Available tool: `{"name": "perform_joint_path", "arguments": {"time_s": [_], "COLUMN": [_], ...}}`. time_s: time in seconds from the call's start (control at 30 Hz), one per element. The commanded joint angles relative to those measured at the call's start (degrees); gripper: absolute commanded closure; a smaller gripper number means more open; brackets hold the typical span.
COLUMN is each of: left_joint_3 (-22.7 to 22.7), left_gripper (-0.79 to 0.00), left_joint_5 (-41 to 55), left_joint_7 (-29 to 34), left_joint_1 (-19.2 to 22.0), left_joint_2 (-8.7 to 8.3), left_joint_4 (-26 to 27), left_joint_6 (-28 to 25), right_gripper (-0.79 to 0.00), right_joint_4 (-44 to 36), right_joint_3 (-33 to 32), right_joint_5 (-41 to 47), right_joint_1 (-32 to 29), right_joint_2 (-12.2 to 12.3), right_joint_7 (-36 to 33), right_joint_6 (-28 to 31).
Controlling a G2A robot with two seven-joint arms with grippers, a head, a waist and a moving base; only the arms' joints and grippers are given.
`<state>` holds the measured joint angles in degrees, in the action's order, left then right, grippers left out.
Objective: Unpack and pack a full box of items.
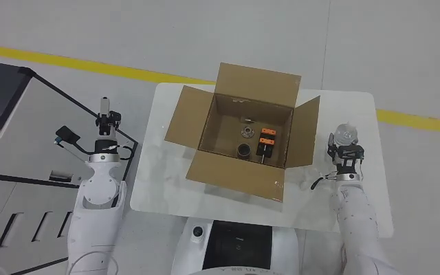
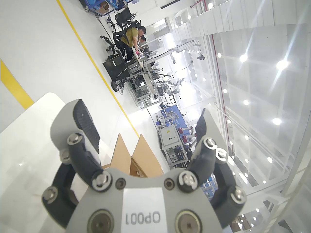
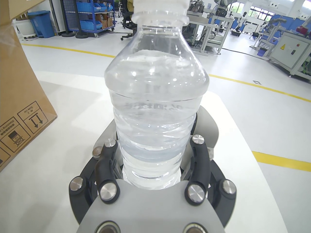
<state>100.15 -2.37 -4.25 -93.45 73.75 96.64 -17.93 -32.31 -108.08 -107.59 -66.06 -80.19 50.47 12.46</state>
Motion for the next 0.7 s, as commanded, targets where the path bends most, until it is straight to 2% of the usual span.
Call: {"name": "perform_joint_path", "arguments": {"time_s": [0.0, 0.1, 0.13, 0.23, 0.33, 0.47, 0.57, 0.67], "left_joint_3": [0.00, 0.00, 0.00, 0.00, 0.00, 0.00, 0.00, 0.00], "left_gripper": [-0.785, -0.785, -0.785, -0.785, -0.785, -0.785, -0.785, -0.785], "left_joint_5": [0.00, 0.00, 0.00, 0.00, 0.00, 0.00, 0.00, 0.00], "left_joint_7": [0.00, 0.00, 0.00, 0.00, 0.00, 0.00, 0.00, 0.00], "left_joint_1": [0.00, 0.00, 0.00, 0.00, 0.00, 0.00, 0.00, 0.00], "left_joint_2": [0.00, 0.00, 0.00, 0.00, 0.00, 0.00, 0.00, 0.00], "left_joint_4": [0.00, 0.00, 0.00, 0.00, 0.00, 0.00, 0.00, 0.00], "left_joint_6": [0.00, 0.00, 0.00, 0.00, 0.00, 0.00, 0.00, 0.00], "right_gripper": [0.000, 0.000, -0.049, -0.289, -0.366, -0.409, -0.496, -0.625], "right_joint_4": [1.71, 3.46, 3.94, 4.79, 5.30, 5.74, 5.90, 6.04], "right_joint_3": [0.30, 0.78, 0.95, 1.54, 2.21, 2.87, 3.22, 3.42], "right_joint_5": [-0.11, 0.15, 0.28, 0.55, 0.90, 1.66, 2.25, 2.85], "right_joint_1": [0.59, 1.28, 1.42, 1.56, 1.60, 1.53, 1.36, 1.10], "right_joint_2": [0.28, 0.61, 0.71, 0.97, 1.13, 1.37, 1.61, 1.95], "right_joint_7": [0.50, 0.96, 1.06, 1.76, 2.16, 2.43, 2.56, 2.80], "right_joint_6": [-0.86, -1.10, -1.08, -0.89, -1.01, -1.25, -1.25, -1.06]}}
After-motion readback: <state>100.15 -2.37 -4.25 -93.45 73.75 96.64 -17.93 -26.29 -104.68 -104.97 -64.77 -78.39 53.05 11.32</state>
